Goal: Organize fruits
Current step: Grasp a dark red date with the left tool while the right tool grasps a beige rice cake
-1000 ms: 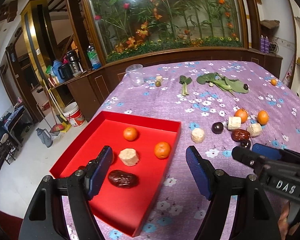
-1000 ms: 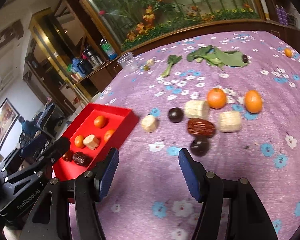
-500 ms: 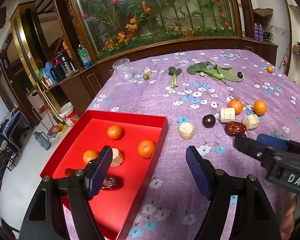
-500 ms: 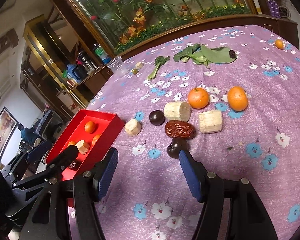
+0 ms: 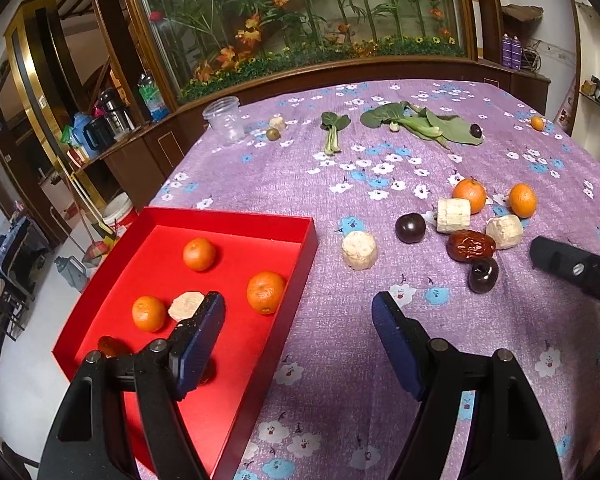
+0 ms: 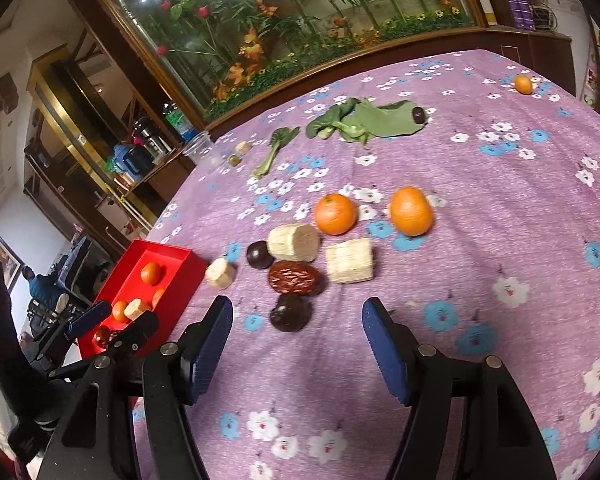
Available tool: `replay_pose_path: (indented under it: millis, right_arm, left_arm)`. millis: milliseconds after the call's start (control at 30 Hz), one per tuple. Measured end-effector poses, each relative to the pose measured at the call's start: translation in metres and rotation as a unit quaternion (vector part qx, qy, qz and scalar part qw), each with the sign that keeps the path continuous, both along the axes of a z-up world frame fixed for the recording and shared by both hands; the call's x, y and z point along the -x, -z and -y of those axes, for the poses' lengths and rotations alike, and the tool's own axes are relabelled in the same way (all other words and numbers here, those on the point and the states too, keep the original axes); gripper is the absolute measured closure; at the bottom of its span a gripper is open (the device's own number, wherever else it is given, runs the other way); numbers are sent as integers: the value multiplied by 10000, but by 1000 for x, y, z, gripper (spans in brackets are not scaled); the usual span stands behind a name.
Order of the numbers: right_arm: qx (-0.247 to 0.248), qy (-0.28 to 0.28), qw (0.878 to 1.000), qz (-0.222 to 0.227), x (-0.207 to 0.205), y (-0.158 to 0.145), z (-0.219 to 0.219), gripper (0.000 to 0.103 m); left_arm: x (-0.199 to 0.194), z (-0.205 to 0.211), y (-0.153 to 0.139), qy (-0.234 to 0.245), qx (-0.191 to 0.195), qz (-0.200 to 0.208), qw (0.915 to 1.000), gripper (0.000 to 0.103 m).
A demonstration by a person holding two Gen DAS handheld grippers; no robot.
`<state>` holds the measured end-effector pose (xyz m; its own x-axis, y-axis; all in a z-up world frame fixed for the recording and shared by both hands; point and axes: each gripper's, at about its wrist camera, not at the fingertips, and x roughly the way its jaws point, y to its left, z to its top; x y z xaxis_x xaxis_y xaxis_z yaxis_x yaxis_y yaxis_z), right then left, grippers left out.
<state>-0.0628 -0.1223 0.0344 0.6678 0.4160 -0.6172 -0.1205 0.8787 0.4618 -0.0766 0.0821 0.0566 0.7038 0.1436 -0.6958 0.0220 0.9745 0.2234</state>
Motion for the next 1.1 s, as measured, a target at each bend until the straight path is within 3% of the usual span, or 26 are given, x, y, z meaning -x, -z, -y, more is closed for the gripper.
replay_pose_path:
  millis: [233,433,700,767,833,1100]
  right_arm:
    - [560,444,9974,28,-11,-11,42,31]
    - [860,604,9944,-130,-35,-7,61,31]
    - [946,39,9953,-184,-55,-3,31,31]
    - [966,-183,9950,-161,-53,0,21,31]
    - [1046,-395,9936,-163,-54,4,9,38]
    - [1200,-687,9901,-230,-62,16,-12,52]
  left_arm:
    - [-16,-14,3,69,658,-189,9976,28]
    - [-28,4,9,584,1224,-477,9896,28]
    - [-42,44,24,1203,1599,-827,9763,28]
    - [-43,51,29,1338,1661,-882,9730,35]
    - [-46,58,35,1450,1658,-952,9708,45]
    - [-50,60,37,1514,1752,-956,9681,45]
